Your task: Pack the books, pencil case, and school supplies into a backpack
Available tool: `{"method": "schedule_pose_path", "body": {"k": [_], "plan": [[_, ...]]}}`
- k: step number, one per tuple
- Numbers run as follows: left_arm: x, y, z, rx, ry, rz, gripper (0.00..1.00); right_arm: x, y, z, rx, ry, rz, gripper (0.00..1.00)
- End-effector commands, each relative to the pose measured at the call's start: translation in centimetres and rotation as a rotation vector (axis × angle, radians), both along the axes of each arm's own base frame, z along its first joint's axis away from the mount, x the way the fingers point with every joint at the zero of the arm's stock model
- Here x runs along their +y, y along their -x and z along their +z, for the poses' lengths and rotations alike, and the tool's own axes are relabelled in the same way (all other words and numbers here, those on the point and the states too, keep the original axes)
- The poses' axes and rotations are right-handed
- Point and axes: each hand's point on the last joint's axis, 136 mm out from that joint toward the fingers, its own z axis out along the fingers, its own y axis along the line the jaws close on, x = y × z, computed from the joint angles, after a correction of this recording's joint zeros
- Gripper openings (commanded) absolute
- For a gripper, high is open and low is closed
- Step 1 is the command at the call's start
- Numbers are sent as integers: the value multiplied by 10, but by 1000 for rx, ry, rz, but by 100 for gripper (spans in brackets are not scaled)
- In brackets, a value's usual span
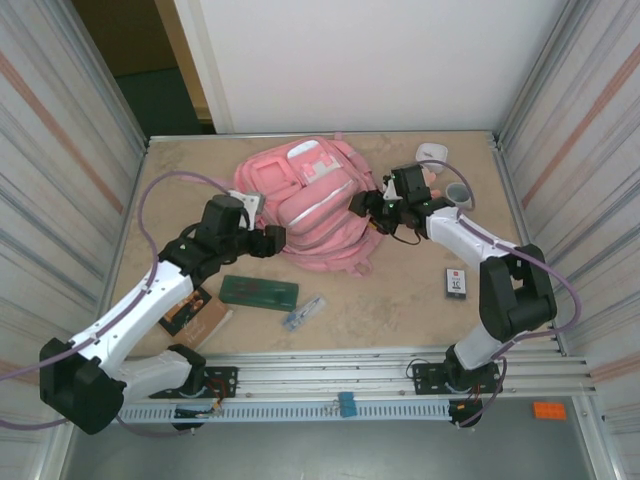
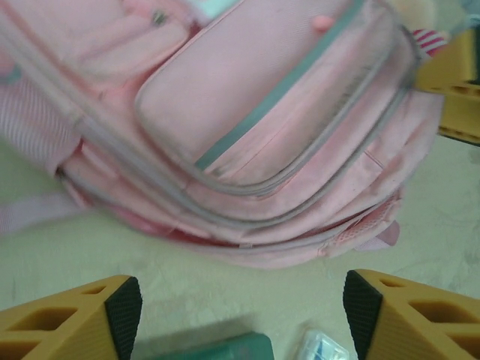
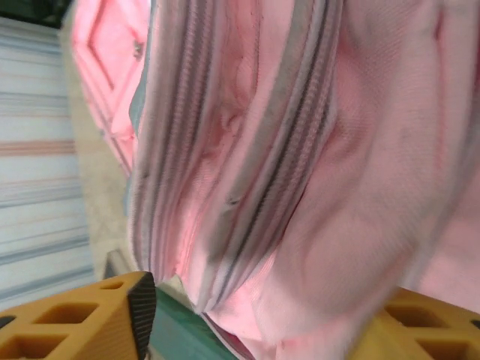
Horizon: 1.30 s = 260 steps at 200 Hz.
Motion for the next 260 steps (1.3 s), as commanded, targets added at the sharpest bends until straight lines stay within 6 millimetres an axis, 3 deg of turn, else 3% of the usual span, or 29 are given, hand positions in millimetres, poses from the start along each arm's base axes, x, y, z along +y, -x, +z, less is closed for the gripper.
{"method": "schedule_pose_path", "body": {"k": [1, 27, 61, 73, 99, 124, 152, 194, 260], "plan": [[28, 9, -18, 176, 119, 254, 75, -22, 15, 24, -18, 144, -32, 68], [59, 24, -41, 379, 247, 440, 77, -46, 38, 32, 5, 268, -57, 73], [108, 53, -61, 499, 240, 672, 85, -61, 62, 42, 19, 359, -59, 79], [122, 62, -69, 527, 243, 747, 98, -56, 68, 44, 1, 368, -34, 80], [158, 76, -96, 566, 269, 891, 99, -36, 73, 42, -44, 353, 27, 80], [170, 79, -112, 582, 287, 907, 99, -19, 72, 36, -42, 320, 64, 80], [167, 68, -118, 554, 291, 856, 99, 1, 70, 34, -65, 296, 118, 78], [149, 56, -150, 594, 387, 804, 99, 15, 73, 38, -98, 304, 150, 78], [76, 31, -164, 602, 440, 647, 98, 21, 70, 62, -195, 268, 110, 74]]}}
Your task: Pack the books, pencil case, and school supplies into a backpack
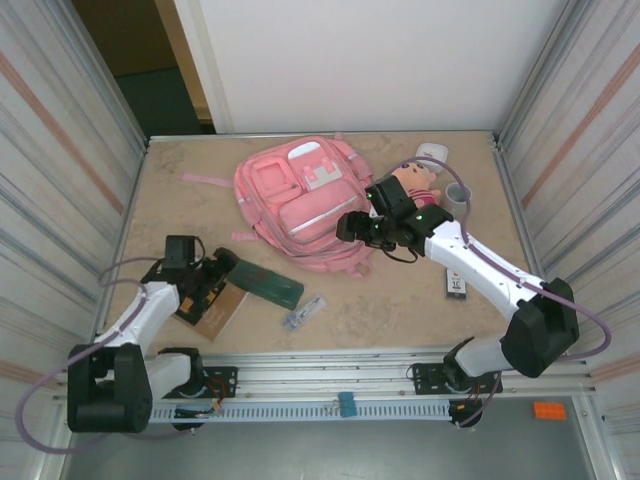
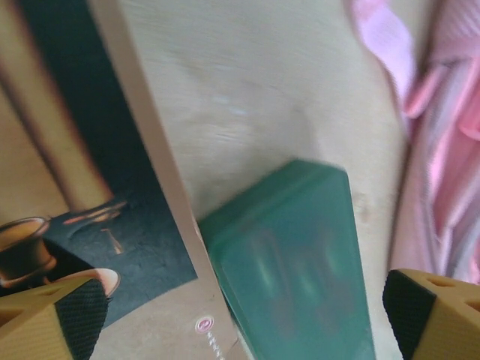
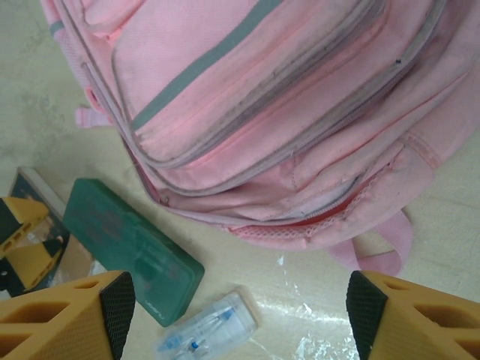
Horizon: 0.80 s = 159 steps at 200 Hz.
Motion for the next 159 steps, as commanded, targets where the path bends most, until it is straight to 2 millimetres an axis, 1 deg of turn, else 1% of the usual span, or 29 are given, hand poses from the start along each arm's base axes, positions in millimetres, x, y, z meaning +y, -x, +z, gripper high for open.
{"method": "schedule_pose_path", "body": {"k": [1, 14, 24, 42, 65, 73, 86, 97, 102, 107, 127, 142, 159], "plan": [[-36, 0, -16, 34, 88, -35, 98, 3, -5, 24, -92, -40, -13, 74], [-51, -8, -13, 20, 95, -68, 99, 8, -5, 26, -102, -50, -5, 74], [-57, -14, -9, 22, 75, -99, 99, 14, -4, 26, -106, -54, 8, 73], [-60, -20, 0, 38, 49, -136, 99, 30, -1, 27, -114, -68, 53, 72], [-54, -19, 26, 27, 21, -136, 99, 58, 5, 28, -126, -71, 143, 70], [-48, -15, 34, 28, 13, -118, 99, 70, 8, 29, -134, -70, 185, 70], [-32, -4, 42, 33, 3, -67, 99, 92, 13, 29, -142, -68, 254, 68], [-16, 7, 44, 40, 1, -12, 97, 110, 19, 26, -143, -65, 315, 62], [-6, 13, 42, 43, 0, 16, 96, 119, 22, 26, -143, -73, 342, 59], [1, 18, 41, 42, 2, 41, 95, 126, 24, 22, -134, -73, 363, 58], [27, 38, 34, 36, 51, 136, 93, 155, 30, 11, -122, -72, 434, 56], [39, 51, 29, 33, 95, 188, 89, 176, 35, 1, -131, -47, 492, 56], [47, 59, 27, 13, 104, 216, 85, 199, 39, -13, -145, 3, 557, 56]]}}
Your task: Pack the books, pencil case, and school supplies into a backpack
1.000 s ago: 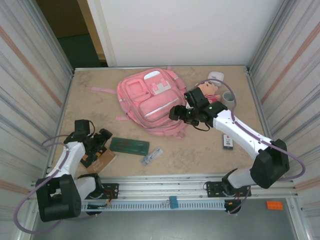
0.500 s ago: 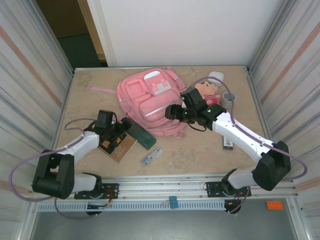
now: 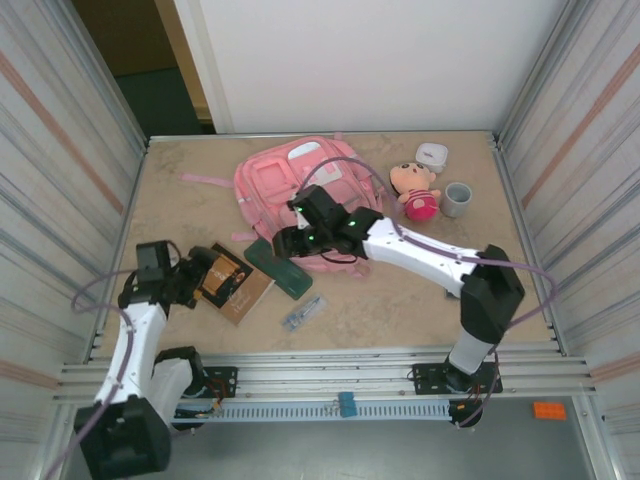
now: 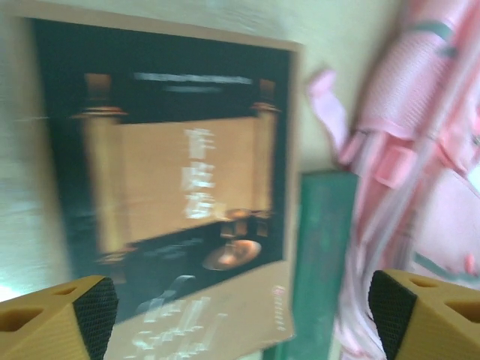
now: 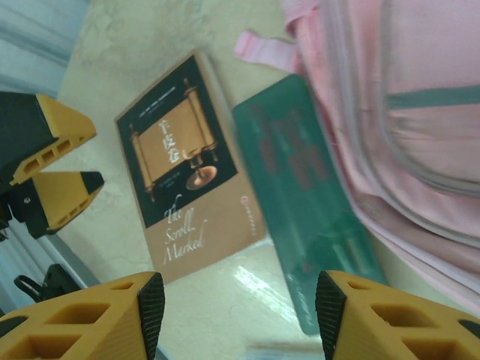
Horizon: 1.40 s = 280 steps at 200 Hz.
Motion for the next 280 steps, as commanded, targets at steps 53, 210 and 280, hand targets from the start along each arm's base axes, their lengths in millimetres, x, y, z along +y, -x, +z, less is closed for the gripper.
{"method": "schedule_pose_path", "body": {"k": [53, 210, 280], "plan": [[-4, 27, -36, 94, 74, -48, 75, 84, 19, -55, -40, 109, 248, 51], [-24, -3, -52, 41, 183, -123, 72, 53, 15, -183, 298, 290, 83, 19], [-51, -47, 21, -150, 186, -242, 71, 52, 21, -189, 321, 306, 94, 15]]}}
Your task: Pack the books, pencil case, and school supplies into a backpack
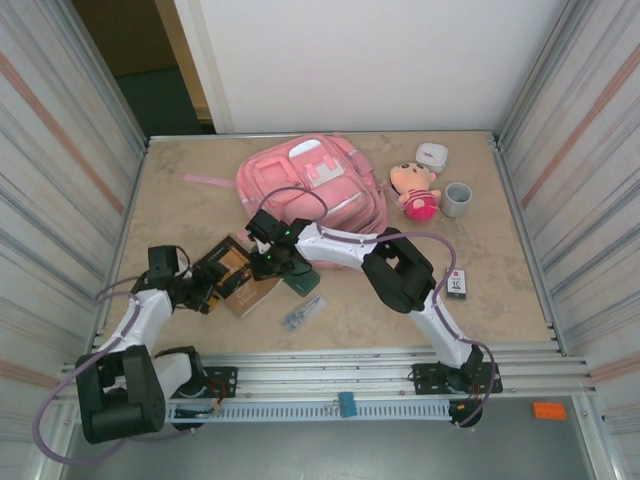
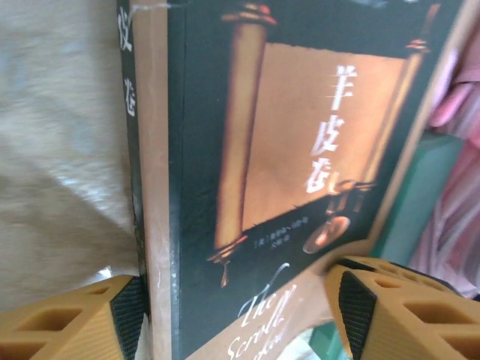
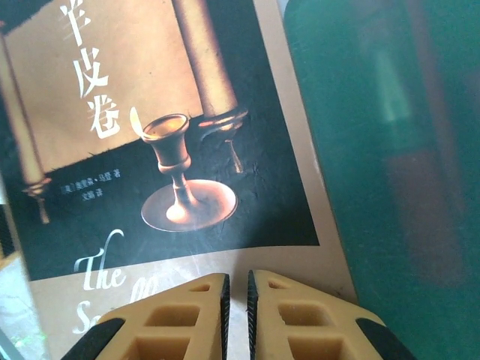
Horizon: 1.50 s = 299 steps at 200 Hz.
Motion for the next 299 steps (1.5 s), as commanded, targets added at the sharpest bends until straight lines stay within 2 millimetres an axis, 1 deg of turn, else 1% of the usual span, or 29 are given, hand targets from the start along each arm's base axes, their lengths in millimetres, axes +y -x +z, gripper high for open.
{"method": "schedule_pose_path", "body": {"k": [1, 13, 25, 51, 74, 101, 117, 127, 141, 158, 167, 179, 196, 204, 221, 229, 236, 250, 260, 263, 274, 281, 299], "plan": [[-17, -38, 60, -222, 77, -59, 71, -24, 20, -46, 95, 135, -13, 15], [-19, -40, 66, -242, 82, -65, 71, -24, 19, -46, 97, 133, -15, 14], [-20, -39, 62, -236, 77, -71, 71, -23, 20, -46, 100, 130, -13, 14], [-24, -34, 37, -185, 87, -80, 71, -22, 20, -45, 106, 122, -14, 13], [-33, -30, 18, -147, 102, -102, 70, -21, 20, -44, 106, 116, -13, 13], [-46, -33, 10, -133, 93, -139, 60, -20, 19, -43, 109, 108, -15, 13], [-50, -37, 11, -136, 93, -151, 55, -19, 19, -40, 106, 99, -16, 13], [-51, -37, 12, -134, 88, -158, 50, -18, 19, -39, 107, 95, -16, 13], [-45, -35, 15, -114, 43, -162, 40, -17, 18, -33, 100, 83, -17, 12], [-32, -25, 19, -76, -62, -173, 30, -15, 16, -23, 85, 62, -21, 13], [-22, -21, 22, -62, -132, -176, 25, -13, 15, -12, 73, 40, -23, 14], [-9, -9, 25, -19, -223, -184, 19, -9, 13, 4, 58, 3, -27, 16], [10, 7, 30, 31, -345, -197, 7, -3, 10, 33, 44, -80, -36, 21], [16, 13, 34, 39, -385, -206, 6, -1, 9, 48, 41, -131, -45, 24], [24, 17, 53, 16, -454, -224, 2, -2, 7, 82, 10, -222, -68, 27], [26, 15, 65, -17, -480, -241, 0, -5, 6, 100, -15, -257, -77, 28], [27, 13, 76, -45, -495, -251, 0, -9, 5, 113, -36, -280, -87, 29], [22, 5, 101, -123, -502, -292, 0, -21, 3, 140, -86, -319, -107, 33], [12, -4, 121, -200, -483, -339, 0, -33, 1, 157, -128, -338, -124, 37], [8, -6, 127, -222, -479, -355, 0, -37, 1, 166, -146, -349, -128, 38], [-4, -17, 150, -315, -457, -400, 0, -53, -2, 183, -196, -365, -150, 40], [-17, -24, 166, -388, -423, -438, 0, -65, -4, 195, -229, -376, -168, 42], [-49, -39, 209, -558, -335, -521, 0, -98, -9, 215, -307, -389, -214, 47]]}}
